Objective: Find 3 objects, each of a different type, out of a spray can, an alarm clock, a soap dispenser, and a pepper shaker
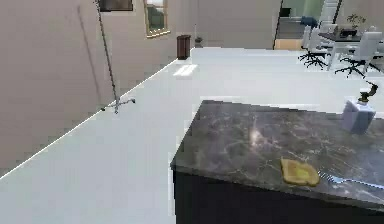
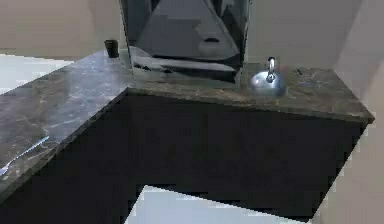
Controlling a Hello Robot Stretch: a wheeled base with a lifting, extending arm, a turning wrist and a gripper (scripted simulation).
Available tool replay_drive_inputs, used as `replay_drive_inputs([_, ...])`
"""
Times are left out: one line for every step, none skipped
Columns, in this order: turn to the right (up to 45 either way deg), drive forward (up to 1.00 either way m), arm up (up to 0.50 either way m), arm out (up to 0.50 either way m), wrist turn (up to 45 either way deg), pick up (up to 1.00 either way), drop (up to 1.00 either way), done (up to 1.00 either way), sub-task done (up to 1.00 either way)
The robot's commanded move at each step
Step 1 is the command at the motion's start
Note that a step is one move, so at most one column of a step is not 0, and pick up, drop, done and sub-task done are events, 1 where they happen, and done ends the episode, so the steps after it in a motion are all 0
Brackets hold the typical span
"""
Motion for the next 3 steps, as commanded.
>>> replay_drive_inputs([-45.0, 0.0, 0.0, 0.0, 0.0, 0.0, 0.0, 0.0, 0.0])
replay_drive_inputs([-6.0, 0.0, 0.0, 0.0, 0.0, 0.0, 0.0, 0.0, 0.0])
replay_drive_inputs([0.0, 0.9, 0.0, 0.0, 0.0, 0.0, 0.0, 0.0, 0.0])
